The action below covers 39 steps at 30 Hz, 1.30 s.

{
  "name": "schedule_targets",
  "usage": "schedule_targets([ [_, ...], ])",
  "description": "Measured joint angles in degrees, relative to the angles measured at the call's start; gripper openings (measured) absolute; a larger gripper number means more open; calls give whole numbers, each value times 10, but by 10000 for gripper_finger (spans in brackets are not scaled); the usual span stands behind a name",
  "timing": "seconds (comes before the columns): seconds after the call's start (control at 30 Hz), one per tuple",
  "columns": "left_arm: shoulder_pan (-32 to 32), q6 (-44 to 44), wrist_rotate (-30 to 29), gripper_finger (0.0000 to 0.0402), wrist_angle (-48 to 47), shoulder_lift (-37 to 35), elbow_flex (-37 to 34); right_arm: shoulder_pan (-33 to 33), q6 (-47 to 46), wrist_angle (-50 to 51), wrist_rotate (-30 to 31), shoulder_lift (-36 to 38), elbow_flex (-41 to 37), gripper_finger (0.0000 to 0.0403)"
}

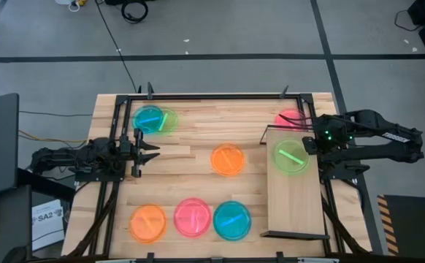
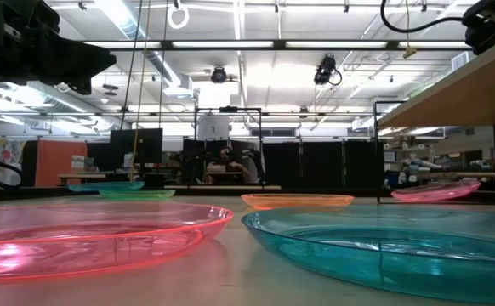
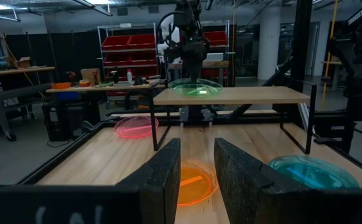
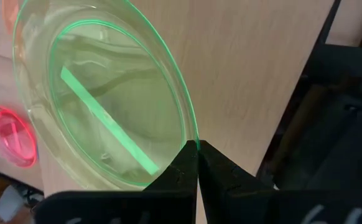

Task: Place and stack plates onto a shelf
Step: Put the right green transparent plate on the shelf, then put the top pink transparent plate on the shelf

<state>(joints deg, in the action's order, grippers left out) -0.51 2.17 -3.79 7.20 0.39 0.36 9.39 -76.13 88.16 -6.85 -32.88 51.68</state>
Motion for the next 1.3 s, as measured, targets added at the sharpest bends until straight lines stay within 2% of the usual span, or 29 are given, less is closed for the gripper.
schedule_targets([
  [0.43,0,0,0,105,0,0,0,0,11,0,44,0,0,11],
  [0.63,0,0,0,105,0,0,0,0,12,0,45,0,0,15],
  [0.87,0,0,0,105,0,0,0,0,13,1,48,0,0,49],
  [1.3,0,0,0,105,0,0,0,0,39,1,90,0,0,126],
])
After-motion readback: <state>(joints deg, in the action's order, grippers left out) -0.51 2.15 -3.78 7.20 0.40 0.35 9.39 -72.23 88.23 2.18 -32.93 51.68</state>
